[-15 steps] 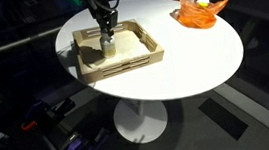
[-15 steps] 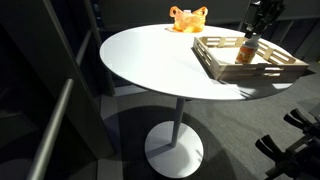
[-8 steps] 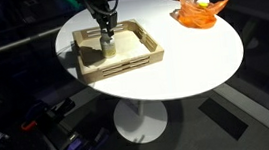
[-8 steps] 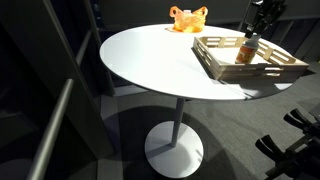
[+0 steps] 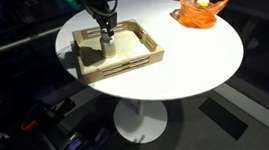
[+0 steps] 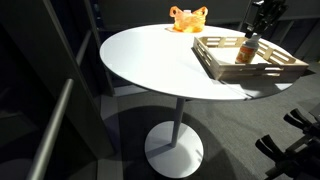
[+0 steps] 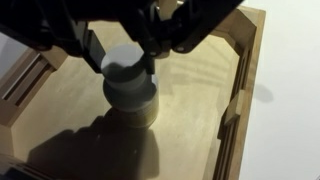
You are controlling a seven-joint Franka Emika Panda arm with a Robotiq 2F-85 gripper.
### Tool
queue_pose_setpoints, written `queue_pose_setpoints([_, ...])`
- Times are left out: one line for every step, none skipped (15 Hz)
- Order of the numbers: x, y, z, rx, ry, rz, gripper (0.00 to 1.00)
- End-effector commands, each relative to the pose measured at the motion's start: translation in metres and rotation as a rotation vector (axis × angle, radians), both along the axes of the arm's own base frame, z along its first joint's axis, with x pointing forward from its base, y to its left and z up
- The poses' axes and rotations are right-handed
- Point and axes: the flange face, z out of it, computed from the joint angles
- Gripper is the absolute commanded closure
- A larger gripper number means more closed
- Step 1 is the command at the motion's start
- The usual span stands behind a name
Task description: Put the white lid on the white bottle
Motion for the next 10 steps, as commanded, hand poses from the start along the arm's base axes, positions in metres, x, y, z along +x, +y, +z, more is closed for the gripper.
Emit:
queue_pose_setpoints([-0.01,0.001,-0.017,0.016,0.022,-0.021,0.69])
queue_pose_setpoints([-0.01,0.001,-0.017,0.017,0.022,-0.021,0.45])
queue_pose_setpoints([-0.01,0.001,-0.017,0.018,0.022,-0.022,0.3])
queue_pose_setpoints([-0.013,0.002,-0.022,0.018,0.033,-0.022,0.23])
queue_pose_setpoints([-0.015,0.002,-0.027,0.019,0.045,-0.023,0.17])
queue_pose_setpoints([-0.018,0.002,-0.032,0.02,0.057,-0.023,0.1])
queue_pose_setpoints([-0.019,0.002,-0.035,0.021,0.062,-0.024,0.02])
queue_pose_setpoints([-0.02,0.001,-0.037,0.022,0.068,-0.026,0.0])
queue_pose_setpoints([-0.021,0.0,-0.037,0.023,0.071,-0.027,0.0])
queue_pose_setpoints([-0.02,-0.001,-0.035,0.021,0.071,-0.028,0.0])
